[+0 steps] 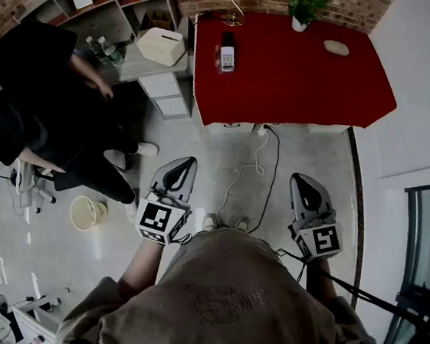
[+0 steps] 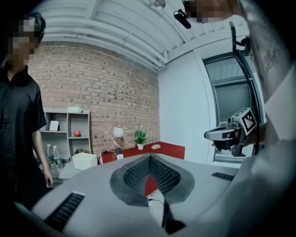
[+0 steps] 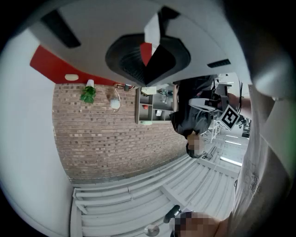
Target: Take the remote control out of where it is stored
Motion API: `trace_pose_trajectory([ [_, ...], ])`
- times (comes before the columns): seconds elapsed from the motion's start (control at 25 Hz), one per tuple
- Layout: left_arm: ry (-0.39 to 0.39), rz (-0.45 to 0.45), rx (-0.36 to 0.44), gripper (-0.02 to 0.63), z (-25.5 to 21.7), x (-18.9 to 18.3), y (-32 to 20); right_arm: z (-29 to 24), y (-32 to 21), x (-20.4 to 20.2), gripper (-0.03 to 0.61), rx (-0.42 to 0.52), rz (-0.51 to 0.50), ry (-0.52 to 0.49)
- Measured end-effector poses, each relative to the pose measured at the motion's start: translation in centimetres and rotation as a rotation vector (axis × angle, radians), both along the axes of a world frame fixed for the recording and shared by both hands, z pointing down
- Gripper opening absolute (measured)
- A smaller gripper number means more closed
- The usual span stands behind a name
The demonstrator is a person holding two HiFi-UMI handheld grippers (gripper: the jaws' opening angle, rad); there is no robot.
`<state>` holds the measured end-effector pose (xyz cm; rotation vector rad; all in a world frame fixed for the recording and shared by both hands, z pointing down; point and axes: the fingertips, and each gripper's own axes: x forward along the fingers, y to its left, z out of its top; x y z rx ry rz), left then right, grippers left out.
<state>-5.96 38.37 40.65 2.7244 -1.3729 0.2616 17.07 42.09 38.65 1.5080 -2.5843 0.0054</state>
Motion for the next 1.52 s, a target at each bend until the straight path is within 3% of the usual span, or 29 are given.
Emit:
trace_pose_trajectory([
  [0.88,0.002,-0.011,-0.017,0.011,0.1,0.3,0.2,-0.1,0.4,0.8,0.012,-0.008,0.001,-0.039],
  [1.52,-0.015,-0.068,-0.025,0.011,0.6,1.4,0.5,1.0,-0.1,3.1,0.012,-0.025,-0.033,-0.05],
])
